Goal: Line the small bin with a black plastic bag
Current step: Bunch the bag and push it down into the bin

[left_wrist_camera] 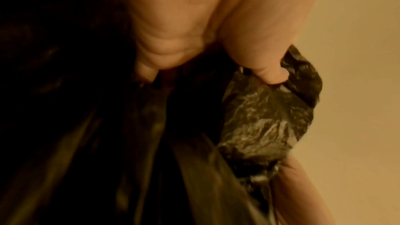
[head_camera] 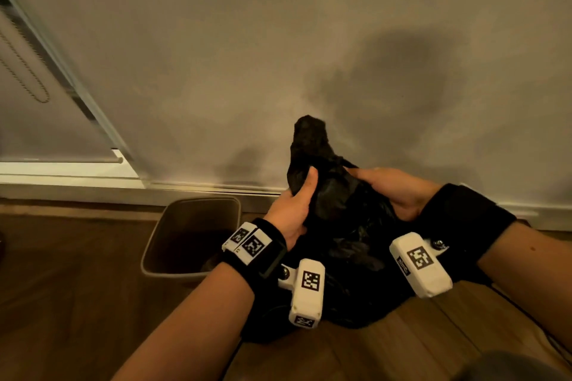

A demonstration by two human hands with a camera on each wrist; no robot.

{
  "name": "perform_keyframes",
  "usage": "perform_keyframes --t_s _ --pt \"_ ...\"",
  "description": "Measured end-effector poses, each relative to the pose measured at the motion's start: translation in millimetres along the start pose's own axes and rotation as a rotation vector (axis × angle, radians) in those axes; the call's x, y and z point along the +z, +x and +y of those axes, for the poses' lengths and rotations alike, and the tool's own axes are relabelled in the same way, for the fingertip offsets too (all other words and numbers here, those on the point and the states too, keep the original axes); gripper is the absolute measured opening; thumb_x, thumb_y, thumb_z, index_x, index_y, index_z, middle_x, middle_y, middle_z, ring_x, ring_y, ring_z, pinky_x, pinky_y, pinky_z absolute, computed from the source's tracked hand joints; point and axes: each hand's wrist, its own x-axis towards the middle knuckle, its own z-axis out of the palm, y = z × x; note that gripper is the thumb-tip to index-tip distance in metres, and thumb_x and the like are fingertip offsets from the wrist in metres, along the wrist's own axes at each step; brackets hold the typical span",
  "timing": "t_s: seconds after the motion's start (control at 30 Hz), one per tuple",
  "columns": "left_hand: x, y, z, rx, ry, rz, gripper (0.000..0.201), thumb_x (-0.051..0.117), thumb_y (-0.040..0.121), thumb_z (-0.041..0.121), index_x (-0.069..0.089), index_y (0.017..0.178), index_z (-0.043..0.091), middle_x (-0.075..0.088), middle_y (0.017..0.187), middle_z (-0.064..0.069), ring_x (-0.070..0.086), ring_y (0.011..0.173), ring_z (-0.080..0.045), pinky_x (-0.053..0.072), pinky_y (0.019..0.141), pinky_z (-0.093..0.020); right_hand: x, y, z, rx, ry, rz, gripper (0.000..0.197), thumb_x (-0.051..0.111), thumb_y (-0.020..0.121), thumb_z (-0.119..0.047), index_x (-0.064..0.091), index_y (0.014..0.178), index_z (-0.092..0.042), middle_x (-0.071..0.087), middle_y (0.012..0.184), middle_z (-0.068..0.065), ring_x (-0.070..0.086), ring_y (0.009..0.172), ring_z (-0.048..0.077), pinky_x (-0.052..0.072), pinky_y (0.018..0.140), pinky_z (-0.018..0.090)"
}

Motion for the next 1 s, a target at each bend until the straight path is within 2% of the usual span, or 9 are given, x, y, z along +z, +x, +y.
perform_keyframes --t_s 0.2,0.3,0.4,0.5,0.57,0.63,0.73,0.87,1.0 --pt "-29.9 3.1 3.7 0.000 -0.029 0.077 0.076 0.057 0.069 0.071 0.064 0.115 0.011 0.072 0.110 -0.011 0.068 0.103 -0.026 0.051 0.095 -0.043 -23.9 -13.7 -6.4 -0.029 -0.060 0.024 0.056 0.059 0.080 -0.051 0.068 0.108 -0.003 0.074 0.100 0.015 0.072 0.084 0.024 0.059 0.078 0.035" --pt "-38.3 4.3 6.3 0.053 0.493 0.152 0.055 0.047 0.086 0.063 0.062 0.110 0.016 0.070 0.104 -0.005 0.067 0.099 -0.024 0.053 0.088 -0.036 -28.0 -13.1 -6.9 -0.003 -0.085 0.064 0.065 0.056 0.079 -0.062 0.068 0.114 -0.009 0.072 0.110 0.014 0.070 0.097 0.025 0.055 0.091 0.038" --pt "-38.7 3.5 10.0 0.310 0.795 0.254 0.063 0.048 0.083 0.067 0.029 0.130 0.030 0.051 0.133 -0.005 0.055 0.118 -0.023 0.043 0.103 -0.042 -18.9 -6.0 -6.9 0.036 -0.117 0.141 0.075 0.057 0.074 -0.070 0.069 0.111 -0.007 0.072 0.109 0.014 0.068 0.103 0.030 0.048 0.101 0.044" --pt "-21.0 -0.1 11.9 0.462 0.804 0.012 0.101 0.061 0.062 0.076 0.001 0.139 0.051 0.015 0.154 0.002 0.028 0.138 -0.011 0.029 0.115 -0.035 -3.5 -1.6 -8.8 -0.004 -0.169 0.152 0.065 0.051 0.083 -0.066 0.069 0.095 -0.005 0.075 0.089 0.013 0.072 0.080 0.026 0.057 0.082 0.038" --pt "-8.0 -4.1 9.4 0.427 0.950 -0.169 0.119 0.074 0.056 0.067 -0.007 0.142 0.050 0.014 0.154 0.007 0.028 0.135 -0.005 0.030 0.112 -0.029 4.9 -0.7 -12.3 -0.024 -0.248 0.138 0.054 0.045 0.091 -0.057 0.066 0.089 -0.007 0.074 0.081 0.012 0.071 0.071 0.024 0.056 0.067 0.032" --pt "-4.3 -3.6 8.5 0.366 1.014 -0.231 0.096 0.075 0.068 0.055 0.022 0.145 0.036 0.045 0.141 0.004 0.047 0.127 -0.007 0.042 0.101 -0.022 11.0 -4.5 -19.5 -0.035 -0.338 0.091 0.053 0.046 0.091 -0.056 0.066 0.094 -0.007 0.072 0.094 0.015 0.070 0.082 0.029 0.056 0.072 0.034" --pt "-17.4 4.7 5.1 0.310 1.035 -0.016 0.036 0.061 0.086 0.048 0.068 0.108 0.020 0.071 0.103 0.000 0.066 0.101 -0.015 0.045 0.070 -0.018 7.2 -4.9 -28.2 -0.088 -0.422 0.055 0.048 0.052 0.089 -0.056 0.069 0.095 -0.012 0.072 0.100 0.012 0.069 0.091 0.028 0.055 0.079 0.034" --pt "-41.9 14.5 1.9 0.271 0.739 0.370 0.046 0.054 0.089 0.052 0.070 0.111 0.015 0.071 0.110 -0.008 0.063 0.107 -0.022 0.048 0.091 -0.030 -10.2 -3.5 -35.1 -0.410 -0.562 0.354 0.041 0.057 0.083 -0.059 0.059 0.106 -0.025 0.059 0.111 0.001 0.057 0.102 0.018 0.046 0.081 0.030" --pt "-40.7 19.8 2.8 0.147 0.272 0.413 0.063 0.051 0.082 0.065 0.058 0.127 0.021 0.063 0.122 -0.004 0.061 0.110 -0.028 0.048 0.099 -0.045 -6.1 -15.6 -24.0 -0.388 -0.713 0.560 0.091 0.055 0.066 -0.081 0.033 0.140 -0.033 0.024 0.149 0.002 0.025 0.140 0.028 0.027 0.112 0.052"
